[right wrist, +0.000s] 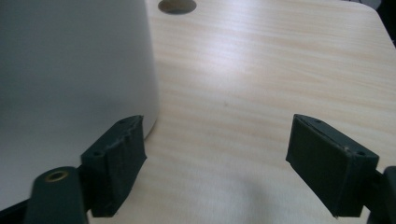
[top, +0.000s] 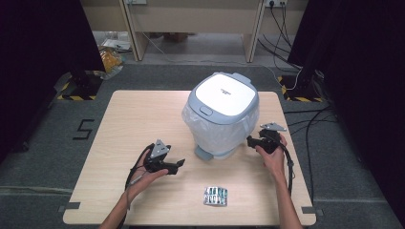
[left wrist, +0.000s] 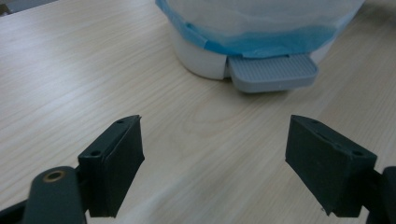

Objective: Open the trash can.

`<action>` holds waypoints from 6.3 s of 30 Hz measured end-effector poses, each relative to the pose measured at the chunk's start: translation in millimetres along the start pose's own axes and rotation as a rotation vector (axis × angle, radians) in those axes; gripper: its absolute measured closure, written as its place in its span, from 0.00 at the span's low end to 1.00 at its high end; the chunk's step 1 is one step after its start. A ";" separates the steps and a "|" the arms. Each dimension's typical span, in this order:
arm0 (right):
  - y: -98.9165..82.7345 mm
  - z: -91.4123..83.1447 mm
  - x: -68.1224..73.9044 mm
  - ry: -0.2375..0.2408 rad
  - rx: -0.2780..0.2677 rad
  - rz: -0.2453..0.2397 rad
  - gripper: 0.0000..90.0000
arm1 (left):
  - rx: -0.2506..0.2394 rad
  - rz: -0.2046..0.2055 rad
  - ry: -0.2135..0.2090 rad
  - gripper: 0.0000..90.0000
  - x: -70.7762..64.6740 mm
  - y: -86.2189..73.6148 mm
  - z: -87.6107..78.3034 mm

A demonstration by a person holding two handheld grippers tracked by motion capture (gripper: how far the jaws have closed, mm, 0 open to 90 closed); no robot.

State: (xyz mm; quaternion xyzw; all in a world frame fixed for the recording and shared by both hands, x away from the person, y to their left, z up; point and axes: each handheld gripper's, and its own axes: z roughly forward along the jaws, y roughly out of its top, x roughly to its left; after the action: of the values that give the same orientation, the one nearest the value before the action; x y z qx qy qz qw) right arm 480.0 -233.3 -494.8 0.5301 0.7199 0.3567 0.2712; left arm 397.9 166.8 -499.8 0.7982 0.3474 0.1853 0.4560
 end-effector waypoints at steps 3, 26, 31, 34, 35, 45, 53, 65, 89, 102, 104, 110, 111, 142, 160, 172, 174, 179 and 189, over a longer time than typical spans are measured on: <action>10.5 12.6 -2.9 0.020 -0.023 -0.032 0.30 | 0.004 0.005 -0.022 0.21 -4.2 0.4 8.6; 33.7 32.5 64.4 0.141 0.030 -0.109 0.32 | 0.016 0.067 -0.033 0.21 -11.2 -11.8 -0.1; 26.7 11.9 70.2 0.187 0.016 -0.122 0.30 | 0.035 0.071 -0.027 0.19 -14.1 -7.2 10.8; 26.7 12.5 73.1 0.163 0.010 -0.141 0.30 | 0.038 0.065 -0.027 0.16 -15.9 -6.9 11.4; 26.7 12.5 73.1 0.163 0.010 -0.141 0.30 | 0.038 0.065 -0.027 0.17 -15.9 -6.9 11.4; 38.8 43.6 71.8 0.200 -0.007 -0.061 0.35 | 0.053 0.121 -0.056 0.17 -35.9 -8.3 16.1; 32.5 54.1 57.2 0.182 0.064 0.060 0.25 | 0.056 0.156 -0.102 0.17 -51.1 -5.6 23.5; -15.8 -0.5 82.3 0.135 0.126 -0.198 0.19 | 0.052 0.184 -0.109 0.20 -58.7 -7.2 22.9; -34.4 -43.6 165.1 0.484 0.017 -0.346 0.23 | 0.181 0.031 -0.031 0.17 -13.0 -44.2 -27.2; -29.7 -48.8 174.6 0.477 -0.006 -0.352 0.23 | 0.178 0.030 -0.030 0.17 -13.3 -44.4 -27.0; -29.9 -50.4 172.1 0.464 -0.003 -0.351 0.23 | 0.179 0.030 -0.031 0.17 -13.2 -44.3 -27.2; -36.6 -63.4 165.5 0.467 -0.003 -0.345 0.22 | 0.177 0.030 -0.030 0.17 -13.3 -44.5 -27.0; -42.1 -68.1 162.4 0.458 0.006 -0.344 0.22 | 0.180 0.031 -0.031 0.17 -13.3 -44.3 -27.2; -86.8 -105.4 123.9 0.419 0.028 -0.250 0.21 | -0.028 0.184 -0.198 0.24 -59.8 1.4 37.3; -89.8 -107.8 123.1 0.422 0.034 -0.242 0.21 | 0.020 0.277 -0.154 0.25 -66.7 0.4 39.5; -90.1 -109.5 122.0 0.422 0.030 -0.241 0.21 | 0.037 0.264 -0.162 0.25 -66.3 0.5 41.7; -90.4 -109.6 121.5 0.424 0.028 -0.247 0.21 | 0.047 0.280 -0.158 0.25 -67.0 0.7 41.8; -92.0 -111.0 122.2 0.427 0.035 -0.237 0.21 | 0.072 0.288 -0.156 0.25 -67.5 1.1 43.7; -93.3 -112.6 121.7 0.445 0.028 -0.238 0.20 | 0.090 0.282 -0.169 0.25 -65.9 2.0 45.5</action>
State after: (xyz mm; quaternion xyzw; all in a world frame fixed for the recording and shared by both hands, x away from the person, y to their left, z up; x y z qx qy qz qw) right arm 304.9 -159.5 -503.7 0.3540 0.8240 0.4200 0.1387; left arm 381.0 91.2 -520.1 0.8714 0.2006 0.1639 0.4167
